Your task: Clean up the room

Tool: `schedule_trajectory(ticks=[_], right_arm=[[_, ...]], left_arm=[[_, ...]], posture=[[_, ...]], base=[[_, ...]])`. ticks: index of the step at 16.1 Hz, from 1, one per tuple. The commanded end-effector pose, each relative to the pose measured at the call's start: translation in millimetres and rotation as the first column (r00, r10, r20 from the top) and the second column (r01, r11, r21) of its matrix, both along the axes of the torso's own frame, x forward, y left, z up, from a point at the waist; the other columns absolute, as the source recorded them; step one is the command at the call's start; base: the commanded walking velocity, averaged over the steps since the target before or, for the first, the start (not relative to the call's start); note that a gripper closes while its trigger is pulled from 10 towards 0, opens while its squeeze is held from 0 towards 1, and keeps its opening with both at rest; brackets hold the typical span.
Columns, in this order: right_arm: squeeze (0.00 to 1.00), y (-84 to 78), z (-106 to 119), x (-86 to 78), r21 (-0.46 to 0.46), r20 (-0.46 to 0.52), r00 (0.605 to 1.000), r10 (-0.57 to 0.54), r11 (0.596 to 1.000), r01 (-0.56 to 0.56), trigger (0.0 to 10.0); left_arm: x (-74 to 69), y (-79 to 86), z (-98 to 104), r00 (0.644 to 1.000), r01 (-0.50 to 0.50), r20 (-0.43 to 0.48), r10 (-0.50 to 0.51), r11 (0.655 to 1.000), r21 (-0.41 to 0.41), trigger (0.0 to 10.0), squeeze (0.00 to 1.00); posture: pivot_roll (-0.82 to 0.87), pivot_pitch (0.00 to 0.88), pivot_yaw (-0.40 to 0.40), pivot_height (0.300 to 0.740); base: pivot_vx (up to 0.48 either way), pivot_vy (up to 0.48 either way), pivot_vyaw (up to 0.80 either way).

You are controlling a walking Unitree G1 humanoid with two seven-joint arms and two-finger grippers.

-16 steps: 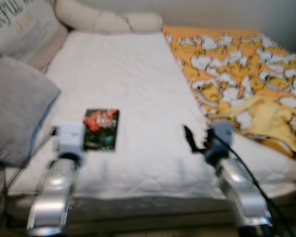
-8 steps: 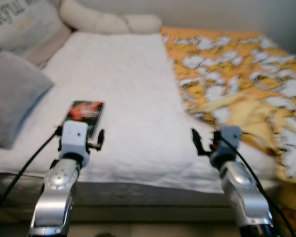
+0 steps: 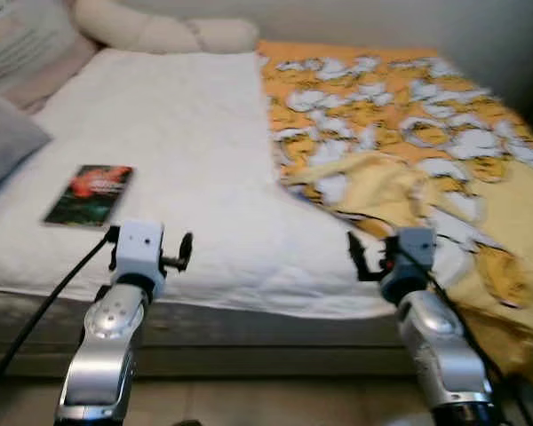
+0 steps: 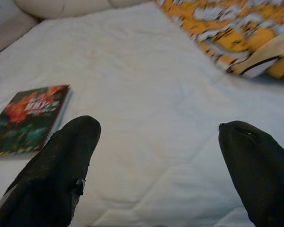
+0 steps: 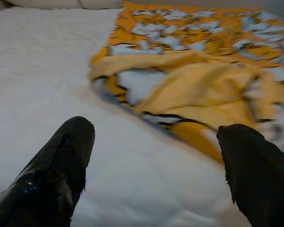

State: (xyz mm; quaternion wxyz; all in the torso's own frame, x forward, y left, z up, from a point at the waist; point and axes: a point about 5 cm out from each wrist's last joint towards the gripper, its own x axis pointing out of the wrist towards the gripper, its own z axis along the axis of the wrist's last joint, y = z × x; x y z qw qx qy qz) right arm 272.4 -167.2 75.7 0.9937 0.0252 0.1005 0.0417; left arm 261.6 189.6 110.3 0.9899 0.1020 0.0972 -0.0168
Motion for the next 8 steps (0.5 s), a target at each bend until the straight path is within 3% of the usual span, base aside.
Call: schedule_trajectory(ticks=[1,3,5,8], right_arm=[[0.0,6.9,3.9,2.9,0.011,0.016,1.0,0.017,1.0,-0.017,10.0],[0.0,6.9,3.5,2.8,0.007,0.016,1.0,0.018,1.0,-0.018,10.0],[0.0,7.2,3.9,3.3,-0.001,0.018,1.0,0.022,1.0,-0.022,10.0],[0.0,8.9,4.5,3.8,-0.006,0.019,0.999,0.036,0.999,-0.036,10.0]], left_arm=[[-0.6,5.7,0.8,1.0,-0.016,0.001,0.016,1.0,0.013,10.0,0.0],[-0.1,5.3,1.0,1.0,-0.016,0.001,0.016,1.0,0.014,10.0,0.0],[0.5,3.3,0.6,1.0,-0.018,0.005,0.018,0.999,-0.03,10.0,0.0],[1.8,4.0,2.5,1.0,-0.016,0.018,0.016,1.0,-0.013,10.0,0.0]], posture=[[-0.04,0.0,-0.034,0.74],[-0.04,0.0,-0.031,0.74],[-0.04,0.0,-0.03,0.74],[-0.04,0.0,-0.031,0.74]], base=[[0.0,-0.42,0.0],[0.0,-0.42,0.0],[0.0,0.0,0.0],[0.0,0.0,0.0]])
